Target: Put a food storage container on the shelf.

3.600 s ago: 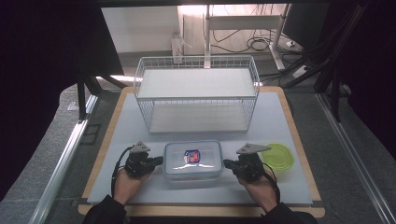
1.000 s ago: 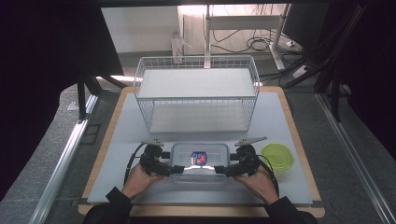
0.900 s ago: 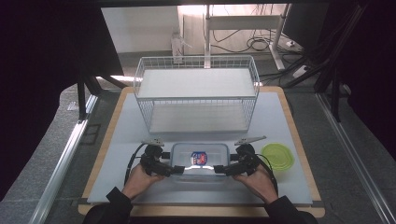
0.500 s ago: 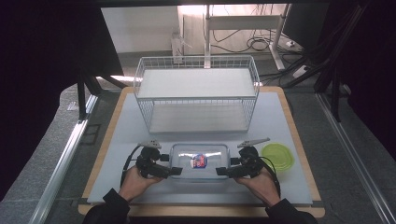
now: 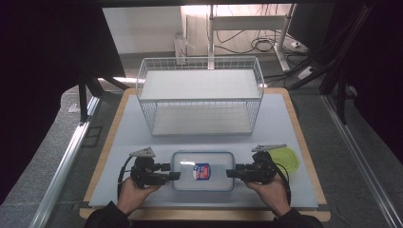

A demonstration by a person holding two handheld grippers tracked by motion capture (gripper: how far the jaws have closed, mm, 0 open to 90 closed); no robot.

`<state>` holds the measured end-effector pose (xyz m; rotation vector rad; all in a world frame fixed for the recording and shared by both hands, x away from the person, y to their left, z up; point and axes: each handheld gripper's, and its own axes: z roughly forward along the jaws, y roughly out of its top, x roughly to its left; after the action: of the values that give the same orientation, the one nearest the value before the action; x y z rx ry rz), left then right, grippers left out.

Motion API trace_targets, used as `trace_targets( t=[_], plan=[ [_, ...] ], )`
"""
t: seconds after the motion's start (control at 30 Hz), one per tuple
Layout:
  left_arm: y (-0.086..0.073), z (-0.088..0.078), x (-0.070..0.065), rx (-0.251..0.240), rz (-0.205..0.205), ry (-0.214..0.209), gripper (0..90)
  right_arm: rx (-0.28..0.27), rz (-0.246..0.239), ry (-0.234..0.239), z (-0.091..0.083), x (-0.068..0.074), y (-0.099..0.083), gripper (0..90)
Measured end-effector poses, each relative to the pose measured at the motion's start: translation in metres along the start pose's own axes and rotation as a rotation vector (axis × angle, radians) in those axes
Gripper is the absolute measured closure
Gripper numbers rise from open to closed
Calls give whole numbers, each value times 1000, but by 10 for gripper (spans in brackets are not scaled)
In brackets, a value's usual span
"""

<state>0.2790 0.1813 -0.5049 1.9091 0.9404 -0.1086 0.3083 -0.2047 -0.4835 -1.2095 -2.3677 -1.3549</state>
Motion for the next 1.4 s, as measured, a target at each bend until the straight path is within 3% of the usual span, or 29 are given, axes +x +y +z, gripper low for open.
trace_targets(
  t=[0.2, 0.3, 0.7, 1.03, 1.4],
  plan=[
    [3, -1, -7, -31, 9, 50, 470, -31, -11, -40, -4, 7, -1, 532],
    [3, 0, -5, -38, -4, 45, 472, -44, -12, -49, -5, 8, 0, 533],
    [14, -4, -8, -64, 11, 50, 481, -98, -31, -60, -12, 11, 7, 535],
    [33, -20, -11, -95, 43, 68, 480, -121, -80, -69, -19, 24, 32, 535],
    [68, -41, -16, -123, 54, 93, 480, -149, -96, -52, -30, 31, 70, 534]
  ],
)
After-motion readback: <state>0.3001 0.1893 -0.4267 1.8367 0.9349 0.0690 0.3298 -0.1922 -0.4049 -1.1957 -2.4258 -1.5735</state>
